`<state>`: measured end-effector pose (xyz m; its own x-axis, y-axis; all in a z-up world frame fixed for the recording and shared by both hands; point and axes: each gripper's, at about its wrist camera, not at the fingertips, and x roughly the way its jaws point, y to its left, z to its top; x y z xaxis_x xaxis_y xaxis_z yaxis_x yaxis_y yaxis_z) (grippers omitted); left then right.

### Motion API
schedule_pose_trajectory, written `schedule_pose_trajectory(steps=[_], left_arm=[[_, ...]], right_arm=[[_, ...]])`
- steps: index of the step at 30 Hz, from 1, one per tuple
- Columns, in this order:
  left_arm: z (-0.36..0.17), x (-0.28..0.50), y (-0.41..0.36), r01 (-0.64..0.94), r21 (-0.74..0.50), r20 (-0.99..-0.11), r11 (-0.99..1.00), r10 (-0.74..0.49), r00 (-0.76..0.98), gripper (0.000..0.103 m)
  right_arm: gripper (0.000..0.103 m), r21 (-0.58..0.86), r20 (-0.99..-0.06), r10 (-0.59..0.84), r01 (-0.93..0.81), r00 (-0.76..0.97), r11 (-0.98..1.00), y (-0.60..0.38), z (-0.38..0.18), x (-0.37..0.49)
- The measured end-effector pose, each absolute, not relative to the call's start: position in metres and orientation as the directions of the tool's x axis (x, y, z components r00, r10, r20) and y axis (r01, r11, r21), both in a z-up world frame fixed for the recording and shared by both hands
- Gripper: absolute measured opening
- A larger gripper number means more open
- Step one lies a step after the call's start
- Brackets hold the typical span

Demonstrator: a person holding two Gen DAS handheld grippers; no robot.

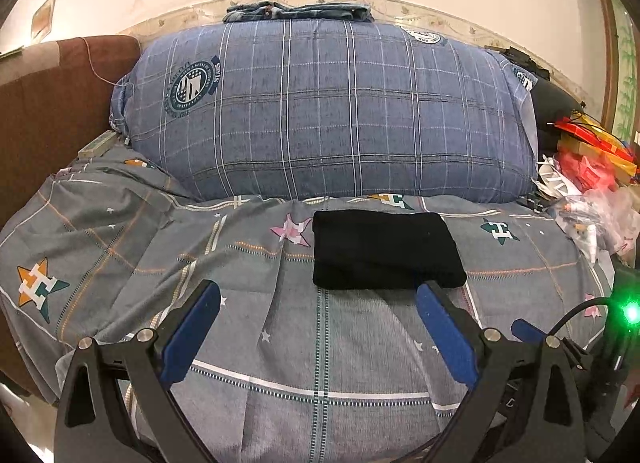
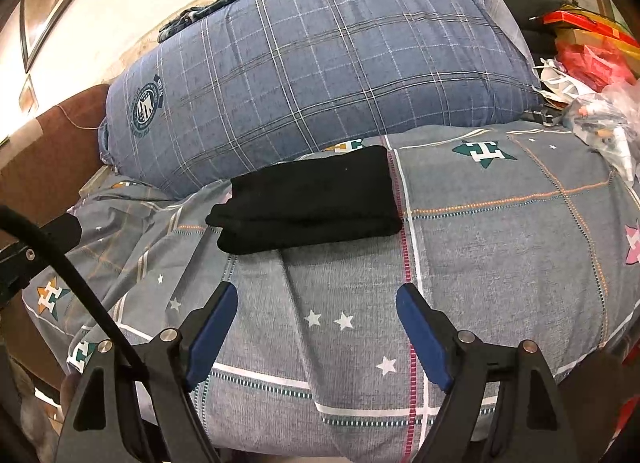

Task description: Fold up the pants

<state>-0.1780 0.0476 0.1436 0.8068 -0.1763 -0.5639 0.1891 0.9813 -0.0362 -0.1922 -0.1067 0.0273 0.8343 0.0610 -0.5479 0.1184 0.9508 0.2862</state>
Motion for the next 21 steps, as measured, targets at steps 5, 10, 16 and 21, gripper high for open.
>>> schedule_pose_trajectory(steps=[5,10,16,21], left_arm=[[0.138,-0.175,0.050,0.187,-0.053,-0.584,0.981,-0.182,0.791,0.098],[0.134,-0.172,0.052,0.184,-0.066,-0.599,0.981,-0.186,0.779,0.098],[0.130,-0.171,0.053,0.185,-0.068,-0.607,0.980,-0.188,0.772,0.098],[0.125,-0.169,0.052,0.187,-0.076,-0.621,0.979,-0.193,0.760,0.098]], right_arm=[[0.086,0.284,-0.557,0.066,0.116,0.828,0.952,-0.105,0.024,-0.191],[0.087,0.283,-0.568,0.070,0.114,0.820,0.952,-0.103,0.021,-0.189],[0.087,0.280,-0.580,0.075,0.112,0.811,0.953,-0.101,0.017,-0.187],[0.087,0.279,-0.587,0.077,0.112,0.806,0.954,-0.098,0.014,-0.186]])
